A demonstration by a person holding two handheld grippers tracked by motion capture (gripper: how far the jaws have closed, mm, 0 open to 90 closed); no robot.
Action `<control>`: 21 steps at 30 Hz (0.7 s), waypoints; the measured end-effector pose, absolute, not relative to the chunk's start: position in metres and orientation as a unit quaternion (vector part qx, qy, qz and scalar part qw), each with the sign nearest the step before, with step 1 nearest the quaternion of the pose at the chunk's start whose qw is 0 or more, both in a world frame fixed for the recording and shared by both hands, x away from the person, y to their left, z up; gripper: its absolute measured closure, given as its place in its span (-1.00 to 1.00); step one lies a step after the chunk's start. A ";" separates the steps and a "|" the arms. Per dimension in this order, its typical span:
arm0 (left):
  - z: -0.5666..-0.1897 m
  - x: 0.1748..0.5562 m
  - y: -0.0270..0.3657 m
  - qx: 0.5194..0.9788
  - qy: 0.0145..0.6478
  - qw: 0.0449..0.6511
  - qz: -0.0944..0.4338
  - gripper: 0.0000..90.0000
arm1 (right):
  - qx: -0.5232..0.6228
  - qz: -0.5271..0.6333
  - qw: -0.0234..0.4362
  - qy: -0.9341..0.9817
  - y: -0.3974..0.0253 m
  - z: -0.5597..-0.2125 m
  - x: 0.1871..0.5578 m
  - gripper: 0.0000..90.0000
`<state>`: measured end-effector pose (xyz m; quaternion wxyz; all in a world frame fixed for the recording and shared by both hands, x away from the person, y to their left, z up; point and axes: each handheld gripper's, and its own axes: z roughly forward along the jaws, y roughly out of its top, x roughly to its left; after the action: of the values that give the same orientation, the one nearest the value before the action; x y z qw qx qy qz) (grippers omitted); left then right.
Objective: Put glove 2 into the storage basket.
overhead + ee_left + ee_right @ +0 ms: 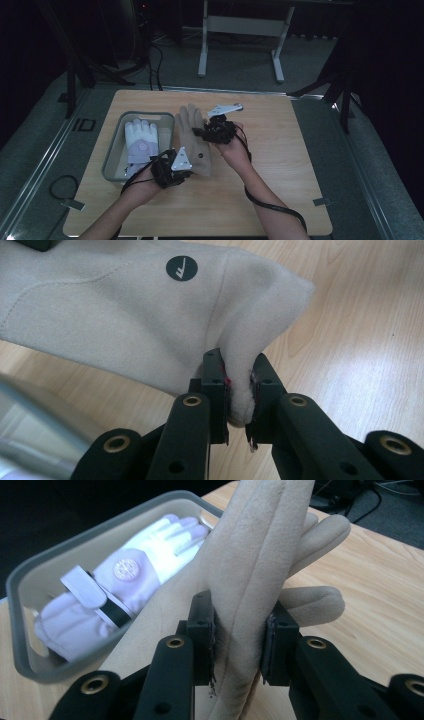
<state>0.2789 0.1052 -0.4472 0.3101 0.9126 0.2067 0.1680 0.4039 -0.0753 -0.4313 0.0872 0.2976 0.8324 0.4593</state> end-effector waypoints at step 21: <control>-0.439 0.269 0.172 0.901 0.260 0.294 0.186 0.81 | 0.249 0.457 0.075 0.851 0.008 -0.415 0.408 0.58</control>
<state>0.2692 0.1724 -0.4391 0.2945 0.9006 0.2596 0.1864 0.4078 0.0080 -0.4150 0.0753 0.2492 0.8506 0.4568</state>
